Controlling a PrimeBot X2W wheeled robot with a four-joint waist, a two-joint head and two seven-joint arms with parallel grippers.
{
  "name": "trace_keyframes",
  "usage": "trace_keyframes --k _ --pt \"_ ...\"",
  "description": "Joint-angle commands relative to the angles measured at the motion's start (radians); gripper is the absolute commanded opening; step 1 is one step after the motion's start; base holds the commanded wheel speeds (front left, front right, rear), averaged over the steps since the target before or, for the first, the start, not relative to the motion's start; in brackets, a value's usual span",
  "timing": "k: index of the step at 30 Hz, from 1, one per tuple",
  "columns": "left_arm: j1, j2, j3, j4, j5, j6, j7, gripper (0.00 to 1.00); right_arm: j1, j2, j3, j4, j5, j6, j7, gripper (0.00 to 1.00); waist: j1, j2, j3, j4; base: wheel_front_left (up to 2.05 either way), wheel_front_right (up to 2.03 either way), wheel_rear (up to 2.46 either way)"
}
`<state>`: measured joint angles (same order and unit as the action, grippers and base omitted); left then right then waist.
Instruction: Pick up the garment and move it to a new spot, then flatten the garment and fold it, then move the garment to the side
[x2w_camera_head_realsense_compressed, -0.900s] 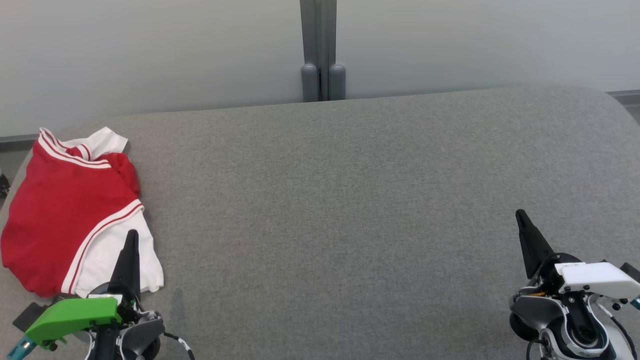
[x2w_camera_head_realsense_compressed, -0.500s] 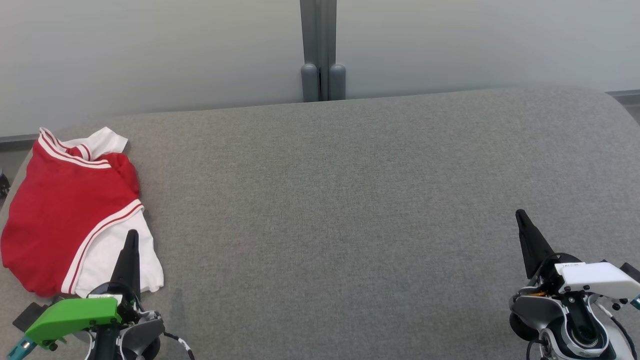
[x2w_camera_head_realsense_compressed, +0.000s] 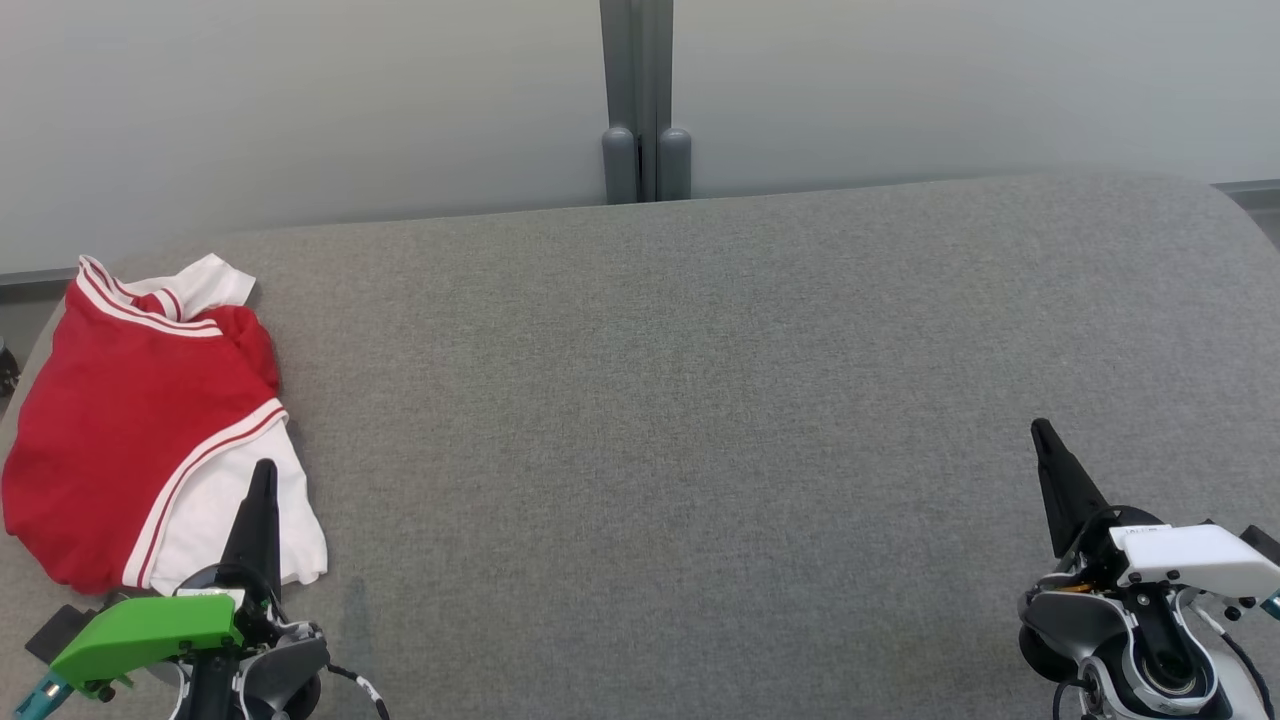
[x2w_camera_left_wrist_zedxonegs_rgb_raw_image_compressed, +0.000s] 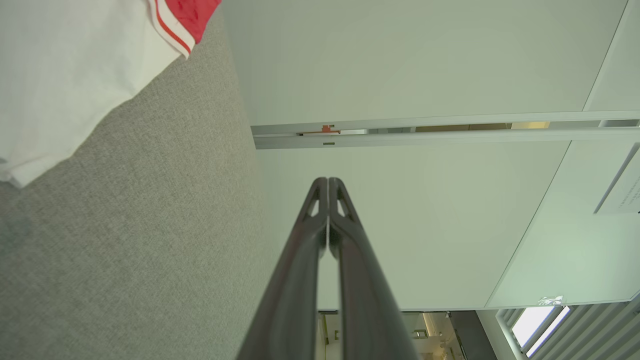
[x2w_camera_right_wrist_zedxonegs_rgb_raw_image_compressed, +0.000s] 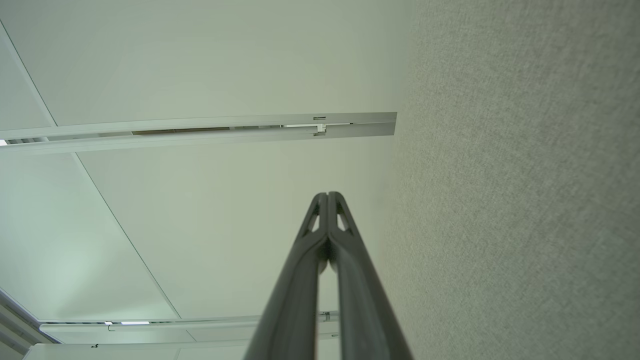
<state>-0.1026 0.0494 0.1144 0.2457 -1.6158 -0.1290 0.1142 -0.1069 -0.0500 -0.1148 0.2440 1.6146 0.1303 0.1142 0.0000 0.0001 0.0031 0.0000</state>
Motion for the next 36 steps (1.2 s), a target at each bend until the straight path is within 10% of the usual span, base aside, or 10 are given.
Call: trace_keyframes --k 1,13,14,24,36 --pt "-0.015 0.002 0.001 0.000 0.006 -0.005 0.002 0.00 -0.006 -0.001 0.000 0.002 -0.004 0.001 0.002 0.00 0.0000 -0.0001 0.000 0.000 0.00 0.00 0.00" --pt "-0.015 0.002 0.001 0.000 0.006 -0.005 0.002 0.00 -0.006 -0.001 0.000 0.002 -0.004 0.001 0.002 0.00 0.0000 -0.0001 0.000 0.000 0.00 0.00 0.00" --pt "0.000 0.000 0.000 0.000 0.000 0.000 0.000 1.00 0.000 0.000 0.000 0.000 0.000 0.000 0.000 1.00 0.0000 -0.0001 0.000 0.000 0.00 0.00 0.00" --pt "0.020 -0.004 -0.031 0.005 0.043 0.002 -0.039 1.00 0.022 0.001 0.027 0.016 -0.048 0.000 -0.038 1.00 0.0000 -0.0001 -0.003 0.000 0.00 0.00 0.00" --pt "0.033 -0.003 -0.048 -0.057 0.329 0.019 -0.094 1.00 0.036 0.004 0.050 -0.056 -0.382 0.000 -0.093 1.00 0.0000 -0.0001 -0.006 -0.001 0.00 0.00 0.00"
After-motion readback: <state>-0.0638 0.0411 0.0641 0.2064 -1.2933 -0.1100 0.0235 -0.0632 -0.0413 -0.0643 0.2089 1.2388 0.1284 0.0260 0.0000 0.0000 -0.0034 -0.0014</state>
